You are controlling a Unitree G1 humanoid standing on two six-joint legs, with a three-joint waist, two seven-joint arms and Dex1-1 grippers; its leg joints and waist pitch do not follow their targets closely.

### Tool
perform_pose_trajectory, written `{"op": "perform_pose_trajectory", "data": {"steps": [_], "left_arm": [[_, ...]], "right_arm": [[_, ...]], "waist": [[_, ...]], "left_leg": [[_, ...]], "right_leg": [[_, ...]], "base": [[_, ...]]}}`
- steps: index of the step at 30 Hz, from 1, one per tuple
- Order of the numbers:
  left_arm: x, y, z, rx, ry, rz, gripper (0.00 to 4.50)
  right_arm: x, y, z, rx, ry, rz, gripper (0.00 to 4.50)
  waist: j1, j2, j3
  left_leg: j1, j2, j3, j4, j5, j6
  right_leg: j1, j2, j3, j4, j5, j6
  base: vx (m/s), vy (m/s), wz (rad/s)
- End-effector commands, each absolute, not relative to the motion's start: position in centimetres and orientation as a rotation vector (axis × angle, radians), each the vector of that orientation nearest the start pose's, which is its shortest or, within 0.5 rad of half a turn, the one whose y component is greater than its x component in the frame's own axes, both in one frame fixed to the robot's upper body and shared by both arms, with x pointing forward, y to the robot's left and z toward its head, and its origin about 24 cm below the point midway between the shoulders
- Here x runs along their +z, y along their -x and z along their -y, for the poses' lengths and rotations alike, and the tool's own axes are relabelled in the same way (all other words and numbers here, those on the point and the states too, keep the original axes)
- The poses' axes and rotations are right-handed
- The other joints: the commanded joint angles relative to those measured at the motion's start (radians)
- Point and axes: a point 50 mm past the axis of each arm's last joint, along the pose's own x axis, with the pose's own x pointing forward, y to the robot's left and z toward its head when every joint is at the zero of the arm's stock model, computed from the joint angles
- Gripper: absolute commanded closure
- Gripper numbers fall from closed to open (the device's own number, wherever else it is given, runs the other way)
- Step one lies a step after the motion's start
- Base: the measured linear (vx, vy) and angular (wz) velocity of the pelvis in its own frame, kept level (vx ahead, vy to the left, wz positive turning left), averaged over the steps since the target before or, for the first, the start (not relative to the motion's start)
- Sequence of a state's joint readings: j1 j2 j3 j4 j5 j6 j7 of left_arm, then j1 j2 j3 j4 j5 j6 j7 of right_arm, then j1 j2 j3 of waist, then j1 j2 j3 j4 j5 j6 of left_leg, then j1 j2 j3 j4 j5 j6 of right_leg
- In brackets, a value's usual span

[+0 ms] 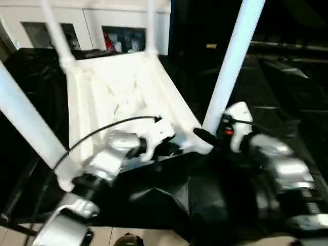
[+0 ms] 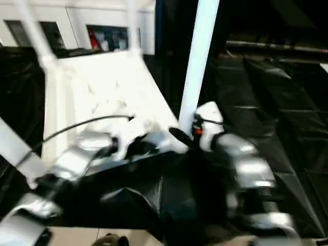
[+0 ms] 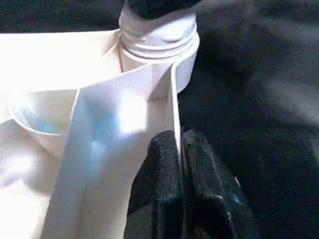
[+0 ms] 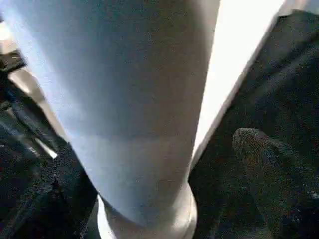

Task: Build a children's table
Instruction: Rotate leg to tighten

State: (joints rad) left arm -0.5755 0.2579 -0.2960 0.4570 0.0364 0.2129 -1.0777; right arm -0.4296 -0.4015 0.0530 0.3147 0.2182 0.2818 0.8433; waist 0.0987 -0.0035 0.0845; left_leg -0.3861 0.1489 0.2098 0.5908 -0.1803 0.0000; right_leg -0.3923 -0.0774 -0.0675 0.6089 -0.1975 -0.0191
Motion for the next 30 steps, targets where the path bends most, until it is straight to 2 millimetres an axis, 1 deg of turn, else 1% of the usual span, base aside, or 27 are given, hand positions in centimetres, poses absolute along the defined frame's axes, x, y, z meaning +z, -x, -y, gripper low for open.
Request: {"op": "perform_pose_trajectory", "data": {"steps": [1, 2, 3, 4, 5, 6, 7, 8, 10, 11, 12, 14, 16, 17, 20, 21, 23, 25, 27, 28, 29, 30], "left_arm": [[6.4, -30.7, -8.6, -1.382, -0.325, -0.322, 4.50], [6.4, -30.5, -8.9, -1.394, -0.322, -0.328, 4.50], [6.4, -30.5, -9.0, -1.397, -0.321, -0.329, 4.50], [6.4, -30.4, -9.2, -1.402, -0.320, -0.332, 4.50], [6.5, -30.4, -9.4, -1.407, -0.319, -0.335, 4.50], [6.5, -30.4, -9.4, -1.407, -0.319, -0.335, 4.50], [6.5, -30.3, -9.6, -1.412, -0.320, -0.336, 4.50], [6.6, -30.3, -9.8, -1.416, -0.321, -0.337, 4.50], [6.6, -30.2, -9.9, -1.422, -0.322, -0.339, 4.50], [6.6, -30.2, -9.9, -1.422, -0.322, -0.339, 4.50], [6.6, -30.2, -9.9, -1.422, -0.322, -0.339, 4.50], [6.6, -30.2, -10.0, -1.425, -0.323, -0.341, 4.50], [6.7, -30.1, -10.0, -1.430, -0.322, -0.342, 4.50], [6.6, -30.0, -10.0, -1.433, -0.322, -0.344, 4.50], [6.6, -30.0, -10.0, -1.436, -0.322, -0.347, 4.50], [6.5, -29.9, -10.0, -1.437, -0.321, -0.350, 4.50], [6.5, -29.9, -10.0, -1.438, -0.321, -0.352, 4.50], [6.5, -29.9, -10.0, -1.438, -0.320, -0.353, 4.50], [6.4, -29.8, -10.0, -1.439, -0.319, -0.356, 4.50], [6.4, -29.8, -10.0, -1.439, -0.319, -0.356, 4.50], [6.4, -29.8, -10.0, -1.440, -0.319, -0.358, 4.50], [6.3, -29.7, -10.1, -1.441, -0.319, -0.359, 4.50]], "right_arm": [[8.1, -31.0, 17.5, 0.925, 0.099, -0.252, 0.27], [8.2, -30.5, 17.5, 0.983, 0.098, -0.263, 0.27], [8.2, -30.4, 17.5, 0.997, 0.098, -0.266, 0.27], [8.2, -30.2, 17.5, 1.023, 0.098, -0.272, 0.27], [8.2, -29.9, 17.5, 1.056, 0.102, -0.279, 0.27], [8.2, -29.9, 17.5, 1.056, 0.102, -0.279, 0.27], [8.2, -29.7, 17.5, 1.078, 0.106, -0.287, 0.43], [8.1, -29.7, 17.4, 1.089, 0.109, -0.293, 0.43], [8.1, -29.7, 17.4, 1.100, 0.121, -0.295, 0.43], [8.1, -29.7, 17.4, 1.100, 0.121, -0.295, 0.56], [8.1, -29.7, 17.4, 1.100, 0.121, -0.295, 0.78], [8.0, -29.7, 17.3, 1.103, 0.127, -0.294, 0.81], [7.9, -29.8, 17.2, 1.109, 0.136, -0.295, 1.09], [7.9, -29.8, 17.1, 1.117, 0.150, -0.298, 1.09], [7.7, -29.7, 17.2, 1.126, 0.167, -0.313, 1.35], [7.6, -29.6, 17.4, 1.129, 0.180, -0.324, 1.35], [7.5, -29.6, 17.4, 1.130, 0.188, -0.331, 1.61], [7.4, -29.5, 17.5, 1.131, 0.196, -0.334, 1.73], [7.4, -29.5, 17.6, 1.129, 0.200, -0.334, 1.94], [7.4, -29.5, 17.6, 1.129, 0.200, -0.334, 1.94], [7.4, -29.5, 17.6, 1.127, 0.201, -0.334, 2.12], [7.3, -29.5, 17.6, 1.128, 0.202, -0.334, 2.12]], "waist": [[-0.005, -0.013, -0.055], [-0.004, -0.016, -0.056], [-0.002, -0.015, -0.056], [-0.002, -0.014, -0.058], [-0.003, -0.015, -0.058], [-0.003, -0.015, -0.058], [-0.002, -0.016, -0.060], [-0.001, -0.016, -0.060], [-0.001, -0.016, -0.060], [-0.001, -0.016, -0.059], [-0.001, -0.016, -0.059], [-0.001, -0.016, -0.059], [-0.002, -0.016, -0.058], [-0.003, -0.018, -0.058], [-0.002, -0.017, -0.058], [-0.002, -0.017, -0.057], [-0.003, -0.018, -0.056], [-0.002, -0.018, -0.057], [-0.002, -0.017, -0.058], [-0.002, -0.017, -0.058], [-0.003, -0.017, -0.058], [-0.003, -0.017, -0.058]], "left_leg": [[0.028, 0.097, -0.051, -0.080, -0.237, 0.042], [0.025, 0.099, -0.051, -0.080, -0.222, 0.047], [0.024, 0.099, -0.051, -0.080, -0.215, 0.050], [0.022, 0.100, -0.051, -0.079, -0.193, 0.060], [0.023, 0.099, -0.049, -0.078, -0.180, 0.069], [0.023, 0.099, -0.049, -0.078, -0.180, 0.069], [0.020, 0.098, -0.047, -0.074, -0.157, 0.080], [0.020, 0.098, -0.047, -0.072, -0.151, 0.086], [0.019, 0.097, -0.047, -0.071, -0.152, 0.086], [0.020, 0.097, -0.046, -0.072, -0.154, 0.085], [0.021, 0.098, -0.047, -0.072, -0.156, 0.082], [0.021, 0.098, -0.047, -0.073, -0.160, 0.078], [0.020, 0.098, -0.047, -0.073, -0.163, 0.074], [0.021, 0.098, -0.046, -0.074, -0.164, 0.074], [0.021, 0.098, -0.046, -0.073, -0.162, 0.075], [0.020, 0.098, -0.047, -0.073, -0.155, 0.077], [0.020, 0.097, -0.046, -0.073, -0.153, 0.080], [0.021, 0.097, -0.046, -0.071, -0.152, 0.081], [0.021, 0.098, -0.046, -0.071, -0.148, 0.082], [0.021, 0.098, -0.046, -0.071, -0.148, 0.082], [0.021, 0.098, -0.046, -0.071, -0.149, 0.083], [0.021, 0.098, -0.046, -0.071, -0.149, 0.083]], "right_leg": [[0.028, -0.104, 0.064, -0.092, -0.308, -0.194], [0.031, -0.104, 0.064, -0.089, -0.287, -0.198], [0.032, -0.104, 0.063, -0.086, -0.273, -0.201], [0.033, -0.102, 0.063, -0.081, -0.237, -0.204], [0.031, -0.101, 0.063, -0.079, -0.208, -0.215], [0.031, -0.101, 0.063, -0.079, -0.208, -0.215], [0.033, -0.102, 0.061, -0.075, -0.173, -0.229], [0.032, -0.103, 0.061, -0.075, -0.168, -0.234], [0.032, -0.103, 0.061, -0.075, -0.179, -0.236], [0.031, -0.103, 0.061, -0.076, -0.190, -0.235], [0.030, -0.102, 0.061, -0.076, -0.194, -0.234], [0.030, -0.101, 0.061, -0.076, -0.196, -0.233], [0.030, -0.102, 0.061, -0.076, -0.197, -0.233], [0.030, -0.101, 0.061, -0.077, -0.199, -0.233], [0.030, -0.103, 0.062, -0.076, -0.198, -0.232], [0.031, -0.102, 0.061, -0.075, -0.188, -0.233], [0.030, -0.101, 0.061, -0.074, -0.187, -0.232], [0.031, -0.103, 0.062, -0.075, -0.188, -0.234], [0.031, -0.101, 0.061, -0.074, -0.179, -0.236], [0.031, -0.101, 0.061, -0.074, -0.179, -0.236], [0.031, -0.101, 0.061, -0.074, -0.178, -0.237], [0.032, -0.101, 0.061, -0.074, -0.177, -0.238]], "base": [[0.000, 0.000, 0.00], [0.000, 0.000, 0.00], [0.000, 0.000, 0.00], [0.000, 0.000, 0.00], [0.000, 0.000, 0.00], [0.000, 0.000, 0.00], [0.000, 0.000, 0.00], [0.000, 0.000, 0.00], [0.000, 0.000, 0.00], [0.000, 0.000, 0.00], [0.000, 0.000, 0.00], [0.000, 0.000, 0.00], [0.000, 0.000, 0.00], [0.000, 0.000, 0.00], [0.000, 0.000, 0.00], [0.000, 0.000, 0.00], [0.000, 0.000, 0.00], [0.000, 0.000, 0.00], [0.000, 0.000, 0.00], [0.000, 0.000, 0.00], [0.000, 0.000, 0.00], [0.000, 0.000, 0.00]]}}
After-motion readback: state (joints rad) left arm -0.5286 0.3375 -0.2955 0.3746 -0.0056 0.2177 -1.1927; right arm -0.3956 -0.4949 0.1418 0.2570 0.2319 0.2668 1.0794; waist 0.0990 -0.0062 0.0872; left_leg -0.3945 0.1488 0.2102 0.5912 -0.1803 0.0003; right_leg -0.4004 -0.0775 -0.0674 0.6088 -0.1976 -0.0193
